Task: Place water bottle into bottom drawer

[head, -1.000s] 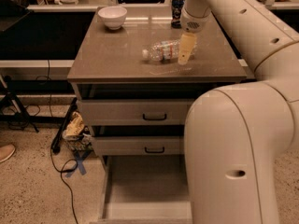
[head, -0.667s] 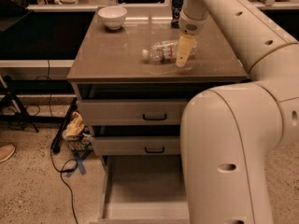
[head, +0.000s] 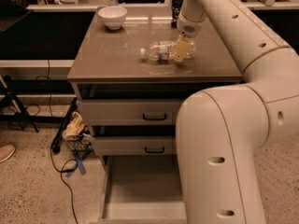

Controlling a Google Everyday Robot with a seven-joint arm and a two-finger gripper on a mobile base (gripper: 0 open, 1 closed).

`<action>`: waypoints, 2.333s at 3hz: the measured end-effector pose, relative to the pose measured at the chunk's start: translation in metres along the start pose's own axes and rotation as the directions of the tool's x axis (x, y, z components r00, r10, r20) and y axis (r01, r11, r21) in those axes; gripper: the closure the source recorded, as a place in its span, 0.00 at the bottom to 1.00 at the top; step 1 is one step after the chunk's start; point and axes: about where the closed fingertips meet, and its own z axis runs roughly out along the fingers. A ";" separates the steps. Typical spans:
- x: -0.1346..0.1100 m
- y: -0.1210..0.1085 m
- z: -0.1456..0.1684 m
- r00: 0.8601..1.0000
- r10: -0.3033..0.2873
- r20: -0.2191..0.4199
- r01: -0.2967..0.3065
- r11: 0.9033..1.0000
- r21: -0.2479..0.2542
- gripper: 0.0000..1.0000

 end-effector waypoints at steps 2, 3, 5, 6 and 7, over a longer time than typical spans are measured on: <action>-0.004 0.003 -0.002 0.999 0.025 0.041 -0.024 0.999 -0.026 0.89; 0.000 0.013 -0.030 0.994 0.028 0.107 -0.025 0.999 -0.030 1.00; 0.053 0.101 -0.074 0.949 -0.034 0.314 0.084 0.986 -0.147 1.00; 0.053 0.101 -0.074 0.949 -0.034 0.314 0.084 0.985 -0.147 1.00; 0.077 0.146 -0.053 0.955 -0.005 0.298 0.079 0.968 -0.237 1.00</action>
Offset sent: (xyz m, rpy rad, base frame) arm -0.0072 0.0027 0.0187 0.0842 0.0140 -0.0114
